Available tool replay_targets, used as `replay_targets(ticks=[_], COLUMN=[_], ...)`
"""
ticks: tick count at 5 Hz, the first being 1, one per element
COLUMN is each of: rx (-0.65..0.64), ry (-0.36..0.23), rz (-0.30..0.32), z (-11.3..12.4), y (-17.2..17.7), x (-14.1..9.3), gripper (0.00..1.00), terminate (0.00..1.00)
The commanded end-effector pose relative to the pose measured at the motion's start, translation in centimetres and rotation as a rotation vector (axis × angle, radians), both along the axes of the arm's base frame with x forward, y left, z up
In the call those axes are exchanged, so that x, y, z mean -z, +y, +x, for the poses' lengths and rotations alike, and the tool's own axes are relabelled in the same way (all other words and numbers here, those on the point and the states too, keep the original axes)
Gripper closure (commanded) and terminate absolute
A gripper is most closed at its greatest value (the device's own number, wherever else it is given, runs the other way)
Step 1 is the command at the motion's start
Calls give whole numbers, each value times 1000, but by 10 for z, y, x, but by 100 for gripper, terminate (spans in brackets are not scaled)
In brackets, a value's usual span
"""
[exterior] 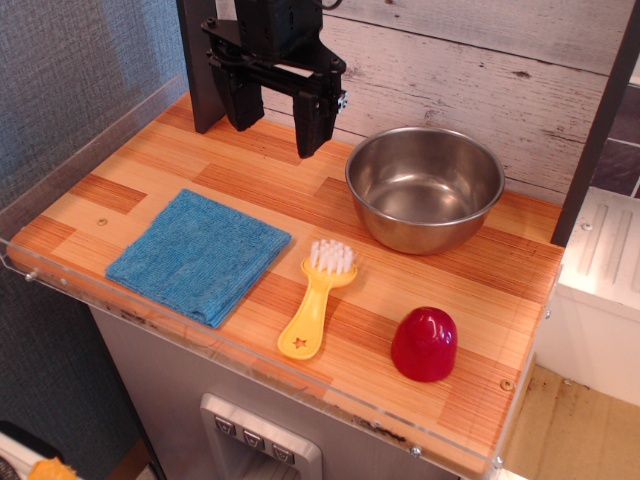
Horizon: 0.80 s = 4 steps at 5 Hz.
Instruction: Put the pot on top of the napkin.
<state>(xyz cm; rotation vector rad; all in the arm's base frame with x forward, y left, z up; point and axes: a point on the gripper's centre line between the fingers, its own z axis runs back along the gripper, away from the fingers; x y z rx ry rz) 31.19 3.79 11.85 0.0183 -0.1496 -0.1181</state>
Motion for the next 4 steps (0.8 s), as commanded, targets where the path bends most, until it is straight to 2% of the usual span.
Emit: replay_targets(ticks=[1,4], rx=[0,-34], ry=[0,12], rz=[0,-20], z=[0,52], y=[0,-22], x=[0,19], gripper=[0,0], terminate=[0,0])
